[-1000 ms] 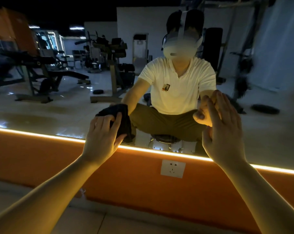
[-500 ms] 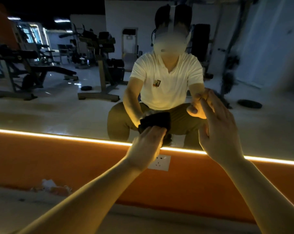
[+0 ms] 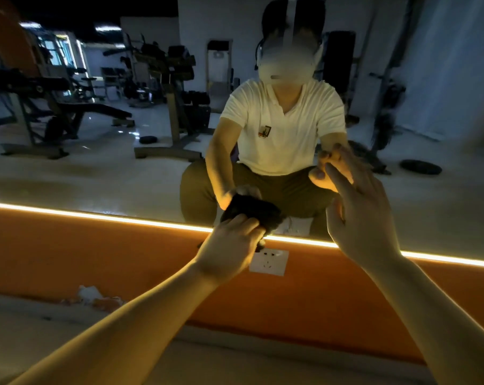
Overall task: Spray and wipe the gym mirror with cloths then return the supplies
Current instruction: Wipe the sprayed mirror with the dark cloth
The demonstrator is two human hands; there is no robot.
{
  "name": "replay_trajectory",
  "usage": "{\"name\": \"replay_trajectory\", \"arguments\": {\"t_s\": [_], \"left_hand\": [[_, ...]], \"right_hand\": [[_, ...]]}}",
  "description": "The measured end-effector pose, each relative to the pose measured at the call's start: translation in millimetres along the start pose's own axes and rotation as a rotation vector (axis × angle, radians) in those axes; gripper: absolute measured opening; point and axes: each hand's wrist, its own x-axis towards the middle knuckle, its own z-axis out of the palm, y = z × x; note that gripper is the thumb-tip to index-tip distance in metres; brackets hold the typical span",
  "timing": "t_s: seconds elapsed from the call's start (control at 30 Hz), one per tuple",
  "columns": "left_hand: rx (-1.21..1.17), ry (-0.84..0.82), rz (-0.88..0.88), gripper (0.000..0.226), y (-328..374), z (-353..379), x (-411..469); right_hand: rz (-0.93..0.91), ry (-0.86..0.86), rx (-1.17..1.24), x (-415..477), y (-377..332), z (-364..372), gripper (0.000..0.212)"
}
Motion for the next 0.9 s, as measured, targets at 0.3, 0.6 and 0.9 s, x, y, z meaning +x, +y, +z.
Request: {"name": "replay_trajectory", "arguments": {"t_s": [0.3, 0.6, 0.9], "left_hand": [[-0.043, 0.005, -0.359, 0.022, -32.6, -25.9, -36.1], [-0.245, 0.081, -0.165, 0.034, 67.4, 25.6, 39.1], [-0.182, 0.057, 0.002, 0.03, 62.7, 26.5, 35.4]], "right_hand": [[0.034, 0.036, 0.009, 6.7, -5.7, 7.1, 0.052], [0.01, -0.07, -0.011, -3.5, 7.1, -9.3, 0.055], [0.009, -0.018, 0.029, -4.3, 13.6, -10.7, 0.05]]}}
